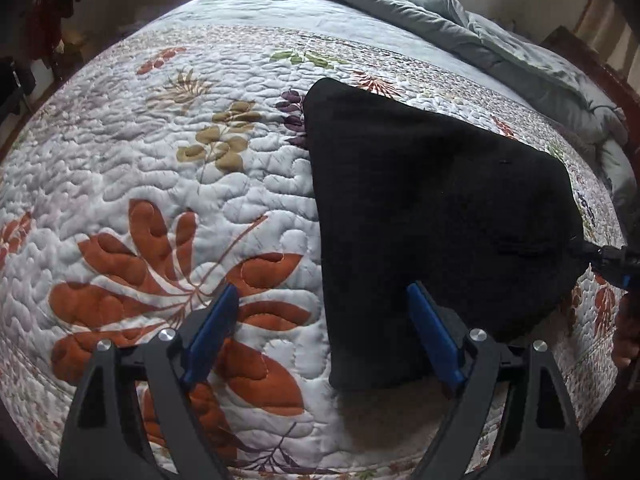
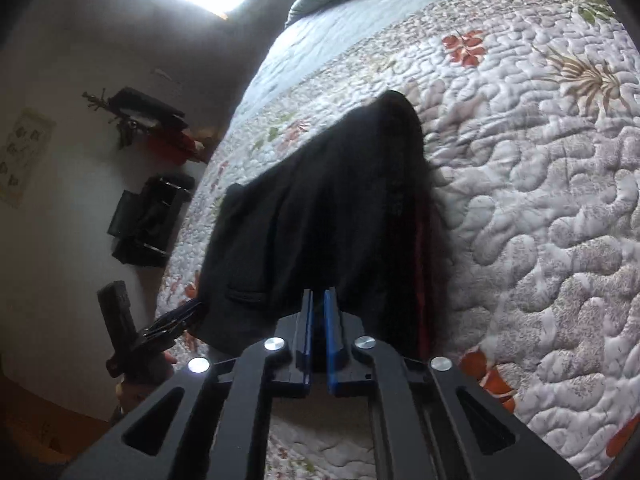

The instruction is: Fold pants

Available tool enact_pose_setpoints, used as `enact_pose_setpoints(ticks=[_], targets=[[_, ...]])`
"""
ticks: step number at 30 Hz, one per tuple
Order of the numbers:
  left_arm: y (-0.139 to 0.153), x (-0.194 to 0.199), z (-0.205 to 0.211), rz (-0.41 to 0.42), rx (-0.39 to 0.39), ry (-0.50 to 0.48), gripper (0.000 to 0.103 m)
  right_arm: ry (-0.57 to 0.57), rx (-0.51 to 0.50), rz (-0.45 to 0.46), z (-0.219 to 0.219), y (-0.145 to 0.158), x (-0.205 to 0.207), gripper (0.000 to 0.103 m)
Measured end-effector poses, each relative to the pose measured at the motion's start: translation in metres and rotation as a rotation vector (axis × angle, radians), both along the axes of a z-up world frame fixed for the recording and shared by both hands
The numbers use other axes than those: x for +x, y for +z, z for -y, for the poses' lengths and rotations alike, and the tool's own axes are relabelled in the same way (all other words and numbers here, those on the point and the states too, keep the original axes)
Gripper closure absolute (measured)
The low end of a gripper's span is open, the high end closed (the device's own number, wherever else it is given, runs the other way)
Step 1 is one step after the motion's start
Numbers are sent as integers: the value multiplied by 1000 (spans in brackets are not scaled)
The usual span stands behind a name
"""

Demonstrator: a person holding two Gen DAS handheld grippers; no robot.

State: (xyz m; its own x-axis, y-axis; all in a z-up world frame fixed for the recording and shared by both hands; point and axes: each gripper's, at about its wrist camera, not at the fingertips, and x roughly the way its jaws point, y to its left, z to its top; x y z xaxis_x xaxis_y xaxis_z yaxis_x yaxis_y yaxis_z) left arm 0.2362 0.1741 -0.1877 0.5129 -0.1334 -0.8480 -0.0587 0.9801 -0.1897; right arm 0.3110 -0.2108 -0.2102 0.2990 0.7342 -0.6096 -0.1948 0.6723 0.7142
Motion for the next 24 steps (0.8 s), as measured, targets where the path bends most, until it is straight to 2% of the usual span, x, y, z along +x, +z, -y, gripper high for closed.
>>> enact_pose_setpoints(ticks=[1, 3, 5, 8, 10, 13, 15, 17, 21, 24], targets=[[-2, 2, -4, 1, -21, 7, 13, -11, 36, -21, 4, -5, 2, 103], [0, 1, -10, 1, -73, 16, 13, -22, 42, -14, 6, 0, 0, 103], [10, -4, -17, 0, -111, 22, 15, -43, 73, 7, 10, 13, -11, 97], [34, -28, -21, 32, -118, 21, 13, -99, 72, 69, 20, 43, -45, 72], [56, -55, -20, 70, -94, 14, 7, -147, 11, 124, 24, 67, -75, 46], [89, -104, -15, 141, -14, 29, 3, -215, -97, 213, 23, 102, -133, 24], [111, -141, -9, 187, 70, 52, 3, -252, -148, 255, 22, 120, -169, 16], [127, -169, -4, 225, 120, 73, 3, -291, -208, 295, 17, 136, -211, 11], [155, -227, 7, 286, 114, 65, 3, -342, -315, 331, 4, 156, -272, 6], [171, -265, 21, 333, 167, 72, 3, -396, -395, 381, -5, 170, -307, 4]])
